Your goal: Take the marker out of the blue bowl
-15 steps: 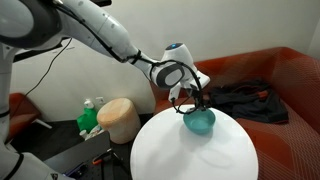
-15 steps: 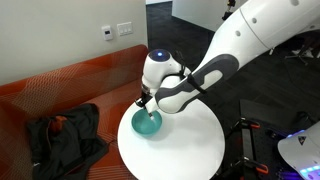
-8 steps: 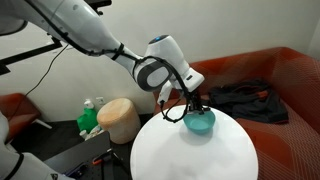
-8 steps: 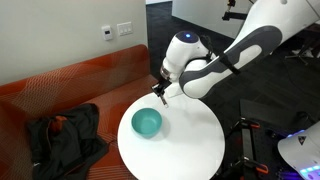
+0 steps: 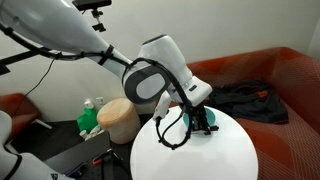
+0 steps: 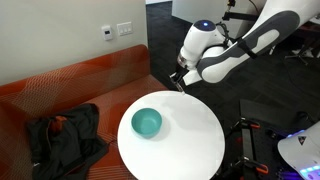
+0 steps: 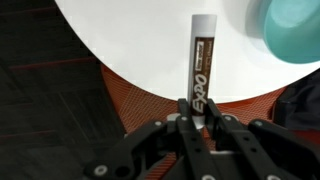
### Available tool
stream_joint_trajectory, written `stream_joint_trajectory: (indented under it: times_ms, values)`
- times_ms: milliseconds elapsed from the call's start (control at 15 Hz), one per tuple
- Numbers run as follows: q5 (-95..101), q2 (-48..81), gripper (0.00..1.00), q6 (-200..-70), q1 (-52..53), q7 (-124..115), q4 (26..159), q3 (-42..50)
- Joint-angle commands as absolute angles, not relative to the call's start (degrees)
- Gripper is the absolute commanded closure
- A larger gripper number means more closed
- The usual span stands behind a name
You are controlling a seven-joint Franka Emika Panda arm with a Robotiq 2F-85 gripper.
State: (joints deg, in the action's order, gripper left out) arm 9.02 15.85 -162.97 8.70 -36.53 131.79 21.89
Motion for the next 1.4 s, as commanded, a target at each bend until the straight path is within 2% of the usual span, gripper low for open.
stream_joint_trajectory:
  times_ms: [0,467,533,600,933,1000,1333]
  values:
    - [7.3,13.9,0.95,-159.7,2.4,-26.1,133.4,18.0]
    - [2.3,16.7,0.95,-150.9,-7.8,0.0,131.3,10.2]
    - [3.7,16.3,0.95,-153.7,-6.0,-5.6,132.5,11.5]
    - [3.7,16.4,0.8,-153.5,-6.4,-4.9,132.5,11.4]
    - [3.7,16.5,0.8,-153.5,-6.4,-5.0,132.5,11.3]
    - [3.3,17.0,0.95,-153.3,-7.0,-3.6,131.7,11.1]
    - [1.7,19.7,0.95,-153.7,-10.4,5.5,129.6,9.1]
